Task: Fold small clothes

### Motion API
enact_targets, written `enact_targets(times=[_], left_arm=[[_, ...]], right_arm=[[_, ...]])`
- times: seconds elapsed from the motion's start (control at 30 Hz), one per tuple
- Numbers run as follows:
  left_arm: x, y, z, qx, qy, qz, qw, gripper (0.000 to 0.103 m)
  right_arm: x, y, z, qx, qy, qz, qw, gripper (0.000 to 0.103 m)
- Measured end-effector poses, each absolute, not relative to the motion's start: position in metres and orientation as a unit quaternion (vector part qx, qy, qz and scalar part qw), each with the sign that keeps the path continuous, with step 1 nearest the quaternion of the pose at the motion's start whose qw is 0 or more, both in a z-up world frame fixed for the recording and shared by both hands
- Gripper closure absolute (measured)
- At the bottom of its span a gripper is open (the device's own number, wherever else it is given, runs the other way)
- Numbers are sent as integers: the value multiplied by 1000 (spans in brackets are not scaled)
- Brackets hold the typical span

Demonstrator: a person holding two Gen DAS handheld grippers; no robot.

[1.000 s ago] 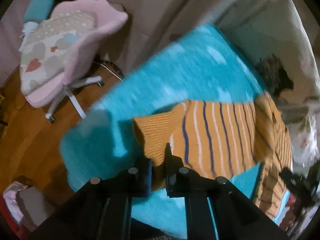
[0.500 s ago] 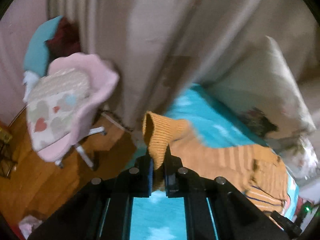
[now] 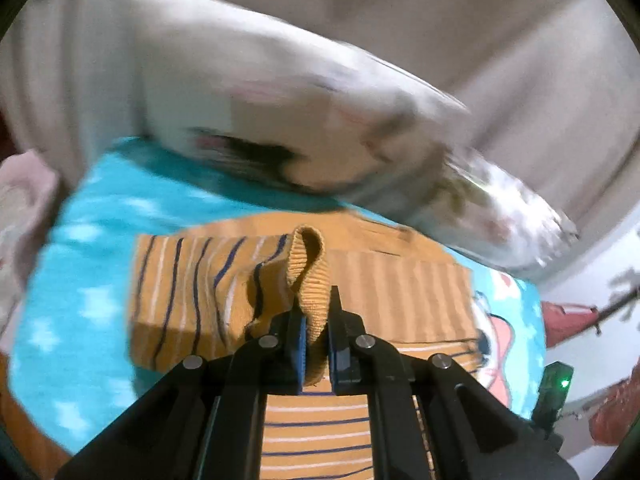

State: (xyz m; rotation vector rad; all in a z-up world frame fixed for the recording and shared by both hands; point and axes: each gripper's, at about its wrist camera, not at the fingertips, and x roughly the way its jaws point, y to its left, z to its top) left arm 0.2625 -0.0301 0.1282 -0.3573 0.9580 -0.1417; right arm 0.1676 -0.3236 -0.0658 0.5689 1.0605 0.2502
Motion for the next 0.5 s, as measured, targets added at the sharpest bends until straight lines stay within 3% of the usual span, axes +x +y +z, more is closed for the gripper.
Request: enact_targets(times=[0.3, 0.5], left_arm=[[330, -237, 75, -128, 507, -166, 836, 95], [349, -307, 24, -90, 550, -181, 810, 95]], right_arm=[[141, -447, -70, 296, 484, 70, 821, 55], [127, -502, -84, 320, 488, 33, 811, 55]])
